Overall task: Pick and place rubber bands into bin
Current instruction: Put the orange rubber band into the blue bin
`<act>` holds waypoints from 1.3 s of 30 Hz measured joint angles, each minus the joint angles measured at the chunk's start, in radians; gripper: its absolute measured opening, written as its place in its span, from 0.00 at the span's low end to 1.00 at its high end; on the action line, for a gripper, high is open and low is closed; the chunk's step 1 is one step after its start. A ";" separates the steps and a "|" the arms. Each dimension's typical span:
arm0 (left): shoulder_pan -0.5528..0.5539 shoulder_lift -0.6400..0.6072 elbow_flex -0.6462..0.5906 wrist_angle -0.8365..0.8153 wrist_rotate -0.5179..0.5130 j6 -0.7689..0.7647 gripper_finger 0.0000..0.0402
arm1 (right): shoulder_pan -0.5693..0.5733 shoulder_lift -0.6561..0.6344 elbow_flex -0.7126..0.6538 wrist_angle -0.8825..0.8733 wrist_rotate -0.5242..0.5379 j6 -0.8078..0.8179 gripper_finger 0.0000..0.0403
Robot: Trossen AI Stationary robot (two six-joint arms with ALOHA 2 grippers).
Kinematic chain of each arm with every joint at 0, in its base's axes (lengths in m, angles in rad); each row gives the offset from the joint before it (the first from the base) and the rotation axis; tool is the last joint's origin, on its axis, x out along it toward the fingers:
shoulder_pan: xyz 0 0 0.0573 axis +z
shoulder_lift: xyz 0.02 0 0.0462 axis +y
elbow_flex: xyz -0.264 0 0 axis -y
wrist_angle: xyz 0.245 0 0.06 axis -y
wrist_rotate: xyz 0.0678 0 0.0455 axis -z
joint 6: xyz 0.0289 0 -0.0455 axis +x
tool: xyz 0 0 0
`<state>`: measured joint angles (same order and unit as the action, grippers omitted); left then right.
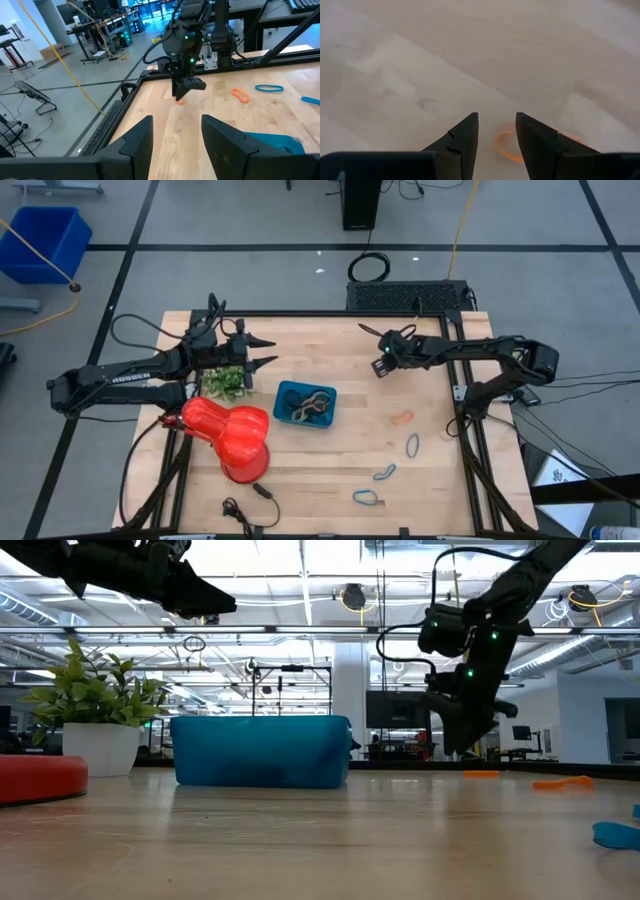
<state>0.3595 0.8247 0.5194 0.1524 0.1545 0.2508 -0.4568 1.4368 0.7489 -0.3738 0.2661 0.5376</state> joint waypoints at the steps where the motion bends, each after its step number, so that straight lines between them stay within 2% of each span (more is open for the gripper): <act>1: 0.000 0.000 0.000 0.000 0.000 0.000 0.44 | -0.002 0.000 -0.015 0.030 -0.010 -0.002 0.31; 17: 0.000 0.000 0.000 0.000 0.000 0.000 0.44 | 0.000 0.000 -0.096 0.080 -0.033 0.025 0.31; 27: 0.000 0.000 0.000 0.000 0.000 0.000 0.44 | -0.002 -0.005 -0.178 0.194 -0.046 0.023 0.30; 34: 0.000 0.000 0.000 0.000 0.000 0.000 0.44 | -0.002 -0.004 -0.195 0.195 -0.036 0.013 0.15; 39: 0.000 0.000 0.000 0.000 0.000 0.000 0.44 | -0.001 -0.003 -0.197 0.219 0.022 -0.031 0.02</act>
<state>0.3595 0.8249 0.5194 0.1528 0.1547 0.2512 -0.4580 1.4342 0.5518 -0.1546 0.2880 0.5065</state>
